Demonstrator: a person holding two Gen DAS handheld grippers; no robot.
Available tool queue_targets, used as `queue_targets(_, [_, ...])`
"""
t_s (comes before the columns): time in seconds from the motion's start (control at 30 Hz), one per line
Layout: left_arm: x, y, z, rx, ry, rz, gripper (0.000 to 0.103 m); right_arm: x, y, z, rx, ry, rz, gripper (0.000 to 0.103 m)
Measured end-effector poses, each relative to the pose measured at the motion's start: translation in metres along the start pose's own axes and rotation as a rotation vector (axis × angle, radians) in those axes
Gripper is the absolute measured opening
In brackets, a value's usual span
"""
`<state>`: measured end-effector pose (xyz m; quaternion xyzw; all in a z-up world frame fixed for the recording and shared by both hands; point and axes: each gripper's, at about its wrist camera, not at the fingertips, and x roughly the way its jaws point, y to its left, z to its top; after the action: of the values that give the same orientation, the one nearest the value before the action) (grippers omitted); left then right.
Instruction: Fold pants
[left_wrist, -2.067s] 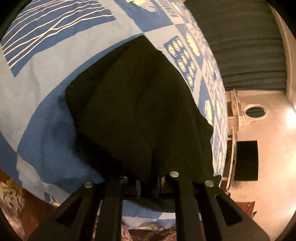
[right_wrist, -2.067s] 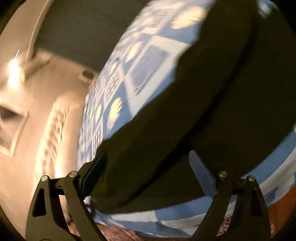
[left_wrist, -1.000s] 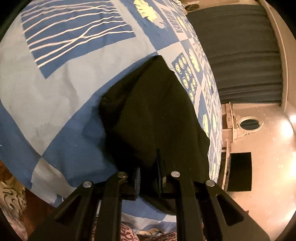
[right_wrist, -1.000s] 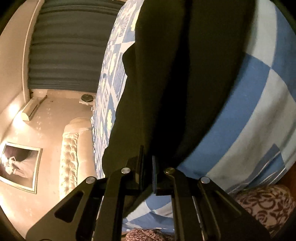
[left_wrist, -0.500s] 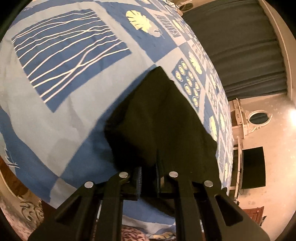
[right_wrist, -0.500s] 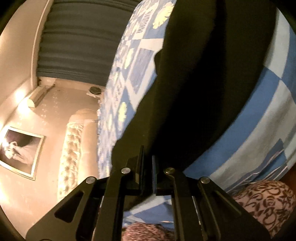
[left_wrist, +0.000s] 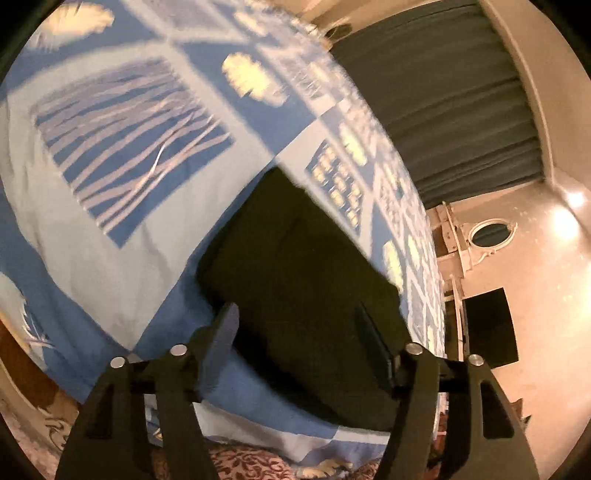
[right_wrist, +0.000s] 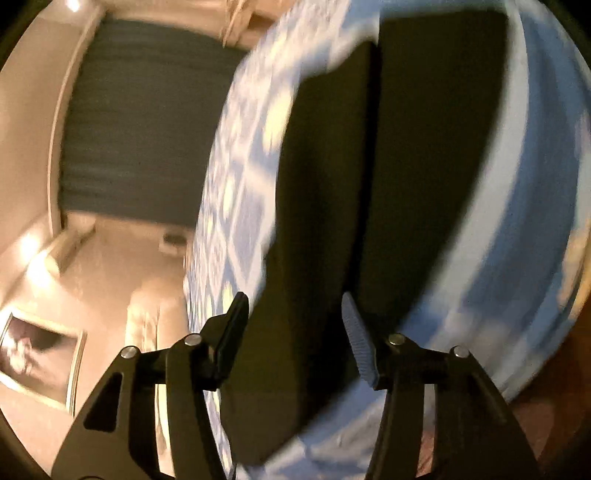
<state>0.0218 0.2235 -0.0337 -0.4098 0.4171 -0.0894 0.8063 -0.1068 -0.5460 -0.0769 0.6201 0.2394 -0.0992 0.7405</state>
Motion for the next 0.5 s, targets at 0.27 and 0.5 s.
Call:
queue_targets(0.27, [0.019,-0.048,-0.010,0.041,0.003,-0.002,0.085,0.026,-0.026,0.103,0.110,-0.048,-0.058,0.053])
queue_targets(0.5, [0.064,-0.075,-0.037,0.080,0.103,0.030,0.085,0.053,-0.030,0.117,0.078,-0.030,-0.113,0.052])
